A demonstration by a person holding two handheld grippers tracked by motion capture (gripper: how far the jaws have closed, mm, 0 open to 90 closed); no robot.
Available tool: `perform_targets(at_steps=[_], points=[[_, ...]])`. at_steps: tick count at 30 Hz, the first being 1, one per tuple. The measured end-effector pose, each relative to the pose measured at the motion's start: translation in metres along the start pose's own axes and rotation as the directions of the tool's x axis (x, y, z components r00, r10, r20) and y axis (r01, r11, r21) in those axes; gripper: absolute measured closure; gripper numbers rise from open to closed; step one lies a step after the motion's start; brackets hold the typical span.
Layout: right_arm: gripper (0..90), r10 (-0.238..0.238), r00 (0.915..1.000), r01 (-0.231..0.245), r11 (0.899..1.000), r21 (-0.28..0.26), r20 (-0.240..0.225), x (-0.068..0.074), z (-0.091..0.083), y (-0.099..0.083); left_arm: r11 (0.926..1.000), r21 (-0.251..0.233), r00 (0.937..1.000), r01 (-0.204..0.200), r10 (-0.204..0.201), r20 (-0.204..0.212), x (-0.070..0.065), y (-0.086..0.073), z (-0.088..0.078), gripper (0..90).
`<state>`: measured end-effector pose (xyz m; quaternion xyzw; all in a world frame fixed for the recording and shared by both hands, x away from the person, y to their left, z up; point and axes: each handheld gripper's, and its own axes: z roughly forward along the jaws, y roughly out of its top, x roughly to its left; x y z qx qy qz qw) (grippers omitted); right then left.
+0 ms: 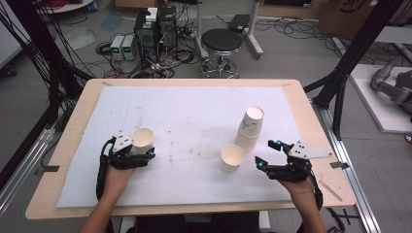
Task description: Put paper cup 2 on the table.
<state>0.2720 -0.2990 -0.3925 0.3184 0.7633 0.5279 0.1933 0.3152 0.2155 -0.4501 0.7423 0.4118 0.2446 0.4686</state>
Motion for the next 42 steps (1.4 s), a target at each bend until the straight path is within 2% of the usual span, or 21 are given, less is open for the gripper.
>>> perform_targets(at_steps=[6,8,12,17,18,20,22,27,35,42], points=[[22.3,0.001,1.0,-0.001,1.0,-0.002,0.005,-0.001,-0.001,0.0,0.9958,-0.09,0.9997,0.015,-0.014,0.019,-0.001,0.002,-0.02,15.7],[22.3,0.002,1.0,-0.002,1.0,-0.001,0.009,-0.002,-0.002,0.0,0.9914,-0.13,0.9997,0.016,-0.014,0.02,-0.001,0.003,-0.027,15.8],[22.3,0.004,0.9999,-0.004,1.0,-0.001,0.015,-0.003,-0.003,-0.001,0.9778,-0.209,0.9999,0.01,-0.008,0.01,-0.002,0.006,-0.043,15.8],[22.3,0.005,0.9995,-0.005,1.0,0.002,0.032,-0.004,-0.004,-0.002,0.9478,-0.318,0.9995,0.024,-0.017,0.026,0.0,0.006,-0.064,15.8],[22.3,0.003,0.9994,-0.003,1.0,0.002,0.036,-0.005,-0.004,-0.003,0.9402,-0.34,0.9995,0.026,-0.017,0.028,0.001,0.005,-0.068,15.8],[22.3,-0.001,0.9989,0.001,1.0,0.003,0.048,-0.005,-0.005,-0.003,0.9198,-0.391,0.9989,0.032,-0.016,0.044,0.003,0.003,-0.075,15.8],[22.3,-0.005,0.9982,0.005,1.0,0.004,0.06,-0.004,-0.006,-0.003,0.9112,-0.409,0.9981,0.051,-0.032,0.053,0.006,0.001,-0.079,15.7],[22.3,-0.008,0.9968,0.008,1.0,0.0,0.08,-0.003,-0.008,-0.003,0.9102,-0.411,0.9982,0.053,-0.036,0.048,0.007,-0.003,-0.082,15.7],[22.3,-0.004,0.9948,0.005,1.0,-0.005,0.102,-0.004,-0.01,-0.004,0.9141,-0.401,0.9973,0.059,-0.036,0.064,0.005,-0.005,-0.081,16.0],[22.3,-0.012,0.9956,0.013,1.0,-0.015,0.093,0.001,-0.009,0.0,0.9093,-0.413,0.9975,0.053,-0.028,0.065,0.004,-0.005,-0.086,16.3]])
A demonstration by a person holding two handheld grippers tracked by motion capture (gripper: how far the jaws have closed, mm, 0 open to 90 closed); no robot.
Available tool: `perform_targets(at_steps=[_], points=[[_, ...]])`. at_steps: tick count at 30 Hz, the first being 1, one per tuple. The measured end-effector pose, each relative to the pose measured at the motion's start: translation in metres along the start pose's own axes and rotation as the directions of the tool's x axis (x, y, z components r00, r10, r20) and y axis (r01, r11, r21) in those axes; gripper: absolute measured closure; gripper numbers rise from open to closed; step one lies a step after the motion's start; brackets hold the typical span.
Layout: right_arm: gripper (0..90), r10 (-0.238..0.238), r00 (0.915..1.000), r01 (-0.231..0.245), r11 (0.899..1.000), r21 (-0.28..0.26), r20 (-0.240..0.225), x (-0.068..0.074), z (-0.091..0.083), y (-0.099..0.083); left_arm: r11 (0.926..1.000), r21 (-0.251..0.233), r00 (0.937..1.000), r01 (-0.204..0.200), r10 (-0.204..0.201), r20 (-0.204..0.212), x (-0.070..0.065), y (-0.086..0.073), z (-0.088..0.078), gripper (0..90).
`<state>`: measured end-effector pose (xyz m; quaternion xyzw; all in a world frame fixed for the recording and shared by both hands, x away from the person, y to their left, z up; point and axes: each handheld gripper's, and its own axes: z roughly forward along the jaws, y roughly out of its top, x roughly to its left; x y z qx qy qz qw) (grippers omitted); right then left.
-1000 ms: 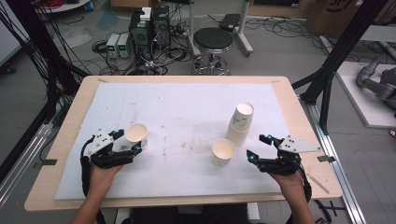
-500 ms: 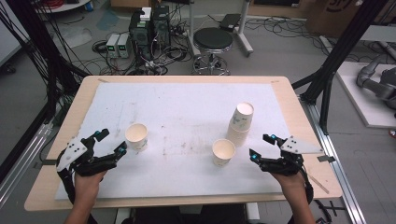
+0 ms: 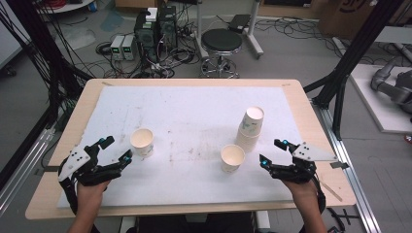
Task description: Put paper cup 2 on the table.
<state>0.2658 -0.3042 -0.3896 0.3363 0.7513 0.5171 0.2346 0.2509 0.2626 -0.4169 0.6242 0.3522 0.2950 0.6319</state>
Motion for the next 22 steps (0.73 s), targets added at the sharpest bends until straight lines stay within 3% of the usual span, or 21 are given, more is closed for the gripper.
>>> perform_targets(at_steps=[22], points=[[22.3,-0.008,0.9999,0.008,1.0,-0.006,-0.009,-0.0009,0.0025,0.0013,0.9999,0.011,0.9997,-0.008,0.009,-0.021,0.0014,-0.0023,-0.0025,16.3]])
